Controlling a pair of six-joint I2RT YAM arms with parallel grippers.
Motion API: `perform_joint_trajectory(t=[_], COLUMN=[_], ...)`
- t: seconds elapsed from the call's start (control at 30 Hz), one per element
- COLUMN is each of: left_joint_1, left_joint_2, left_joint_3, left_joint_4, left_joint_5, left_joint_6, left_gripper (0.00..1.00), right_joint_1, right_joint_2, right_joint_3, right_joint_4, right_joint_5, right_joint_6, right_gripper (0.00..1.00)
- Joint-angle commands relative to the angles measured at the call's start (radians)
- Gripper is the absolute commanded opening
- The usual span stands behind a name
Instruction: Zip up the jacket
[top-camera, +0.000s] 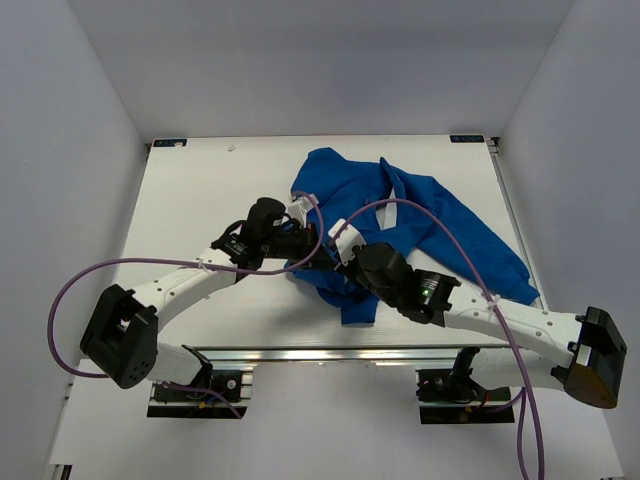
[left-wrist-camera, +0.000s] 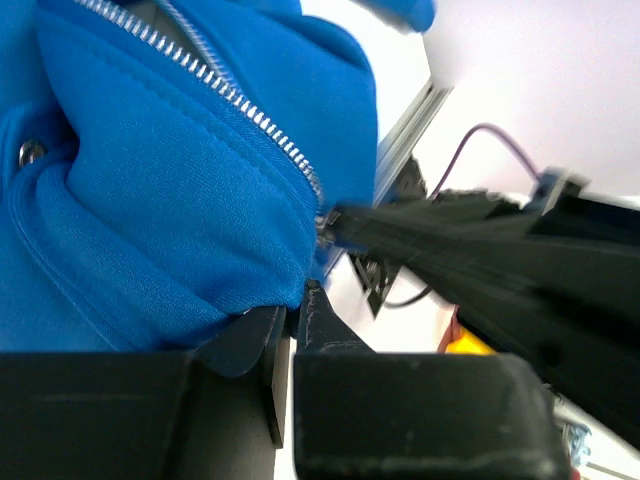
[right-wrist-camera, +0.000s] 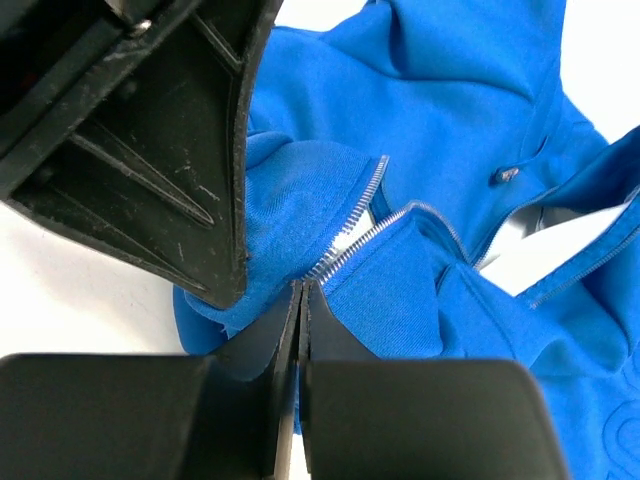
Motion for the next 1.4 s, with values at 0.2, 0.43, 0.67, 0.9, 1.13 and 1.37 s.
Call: perform_joint_trajectory(t=[0.2,0.43,0.67,0.9,1.13,1.37], left_joint_1=[-0.007,-0.009,-0.017,-0.072,-0.293,-0.31], left_joint_2=[-0.007,-0.048,-0.154,-0.243,-0.143,-0.107], left_joint_3=[0.067,0.11,0.191,0.197,0.305,0.3], left_joint_4=[-0.158,-0.152,-0.413,-0.442,-0.412,-0.366], left_joint_5=[0.013,0.005,-0.249,-0.428,-0.692,-0.769], left_joint_6=[0.092,0.164,0.369,0.488,0.583,0.666], left_gripper=[0.56,0.87,0.98,0.98,0.98,0.98], right_joint_1=[-0.022,-0.043,-0.095,-0.138,-0.149,-0.175], right_joint_2=[-0.064,-0.028,-0.031,-0.033,-0.016,-0.014], right_joint_3=[-0.025,0.025,0.054,0.111,0.168,0.182], right_joint_4=[0.073,0.047,0.033,0.001,-0.002,-0.027], right_joint_5=[-0.116,-0.097,-0.183,-0.274,-0.288,-0.312], right_joint_6=[-0.143,-0.072,-0.013,0.012,0.021,0.05], right_gripper=[0.0,0.0,0.0,0.0,0.0,0.0])
